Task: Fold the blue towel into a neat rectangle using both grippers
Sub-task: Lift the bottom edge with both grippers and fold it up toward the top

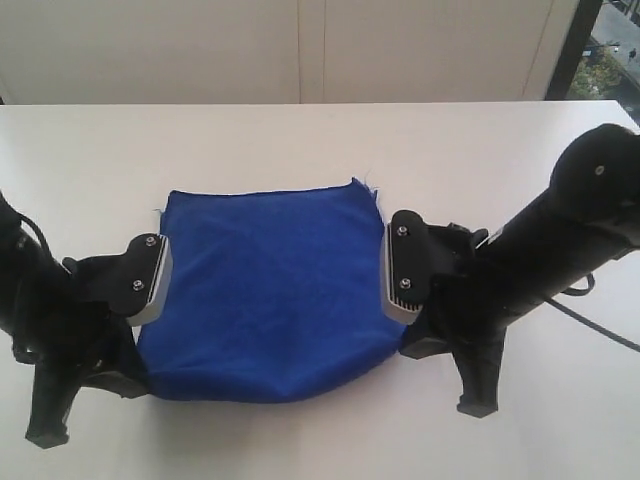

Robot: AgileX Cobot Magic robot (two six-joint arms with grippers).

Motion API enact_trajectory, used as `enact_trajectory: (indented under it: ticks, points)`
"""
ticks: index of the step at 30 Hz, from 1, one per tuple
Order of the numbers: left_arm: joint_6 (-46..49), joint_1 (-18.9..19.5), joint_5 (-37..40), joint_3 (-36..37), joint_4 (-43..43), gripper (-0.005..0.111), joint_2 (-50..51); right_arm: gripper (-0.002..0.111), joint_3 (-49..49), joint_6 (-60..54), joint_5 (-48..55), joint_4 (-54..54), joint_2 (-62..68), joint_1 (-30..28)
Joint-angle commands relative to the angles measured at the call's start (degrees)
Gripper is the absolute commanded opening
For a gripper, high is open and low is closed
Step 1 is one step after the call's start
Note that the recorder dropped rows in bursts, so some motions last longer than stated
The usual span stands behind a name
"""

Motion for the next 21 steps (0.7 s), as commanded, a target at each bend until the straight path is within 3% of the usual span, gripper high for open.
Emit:
enact_trajectory:
  ticks: [1, 8, 15, 21]
  points:
    - [-6.9, -0.3, 2.1, 0.4, 4.5, 0.000, -3.7, 0.000, 0.3, 1.7, -0.6, -3.7, -3.0, 0.0]
    - [-21.2, -0.3, -8.4, -1.1, 5.8, 0.000, -5.0, 0.000, 0.3, 3.0, -10.7, -5.1, -3.3, 0.0]
    - [-26.5, -0.3, -13.9, -5.7, 5.9, 0.000, -4.5, 0.000, 0.3, 4.3, -24.6, -5.0, -3.0, 0.0]
    - [-27.6, 0.8, -14.6, -9.7, 7.3, 0.000, -1.1, 0.000, -2.0, 7.0, -29.6, -5.0, 0.4, 0.0]
